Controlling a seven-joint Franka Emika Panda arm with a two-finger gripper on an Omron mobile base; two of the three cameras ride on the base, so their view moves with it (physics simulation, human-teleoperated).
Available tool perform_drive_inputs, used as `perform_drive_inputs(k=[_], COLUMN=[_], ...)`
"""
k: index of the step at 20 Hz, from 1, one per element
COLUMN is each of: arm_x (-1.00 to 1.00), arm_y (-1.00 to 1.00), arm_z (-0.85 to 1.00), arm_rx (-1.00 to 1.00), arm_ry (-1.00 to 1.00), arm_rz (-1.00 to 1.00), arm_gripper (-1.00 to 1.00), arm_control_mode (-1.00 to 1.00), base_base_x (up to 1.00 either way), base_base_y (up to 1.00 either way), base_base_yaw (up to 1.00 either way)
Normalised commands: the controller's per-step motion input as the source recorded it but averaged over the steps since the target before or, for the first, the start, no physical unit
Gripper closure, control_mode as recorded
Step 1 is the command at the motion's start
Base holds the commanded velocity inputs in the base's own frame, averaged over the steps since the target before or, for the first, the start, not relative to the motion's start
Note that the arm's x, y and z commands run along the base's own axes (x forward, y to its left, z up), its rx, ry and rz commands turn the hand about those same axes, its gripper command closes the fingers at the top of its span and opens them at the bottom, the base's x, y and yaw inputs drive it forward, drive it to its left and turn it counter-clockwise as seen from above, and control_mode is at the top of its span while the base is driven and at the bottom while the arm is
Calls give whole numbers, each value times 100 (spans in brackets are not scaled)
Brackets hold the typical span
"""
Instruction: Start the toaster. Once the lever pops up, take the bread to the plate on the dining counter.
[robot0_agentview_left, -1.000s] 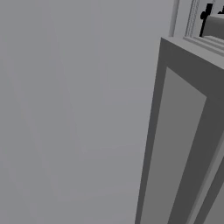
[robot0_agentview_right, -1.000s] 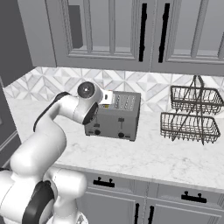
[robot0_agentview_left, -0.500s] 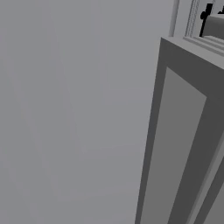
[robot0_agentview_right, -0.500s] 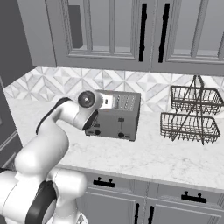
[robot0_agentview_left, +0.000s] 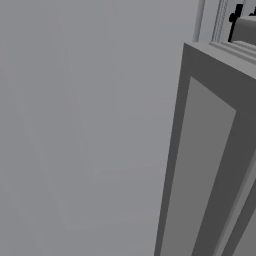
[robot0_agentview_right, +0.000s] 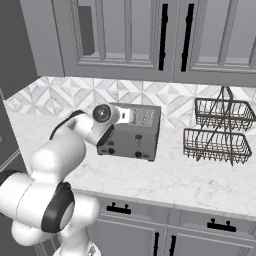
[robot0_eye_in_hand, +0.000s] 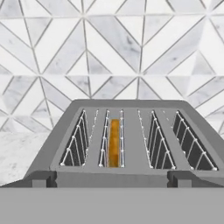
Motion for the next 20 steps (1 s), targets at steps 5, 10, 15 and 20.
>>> perform_drive_inputs(k=[5, 10, 15, 20], arm_x=[43, 23, 19, 13], arm_y=[-3, 0, 0, 12], arm_z=[-1, -3, -7, -12], arm_rx=[0, 0, 0, -1], arm_ry=[4, 8, 7, 3], arm_rz=[-2, -9, -5, 0], arm_gripper=[-100, -100, -100, -100], arm_control_mode=[-100, -100, -100, -100], base_base_x=[0, 0, 0, 0], base_base_y=[0, 0, 0, 0], base_base_yaw=[0, 0, 0, 0])
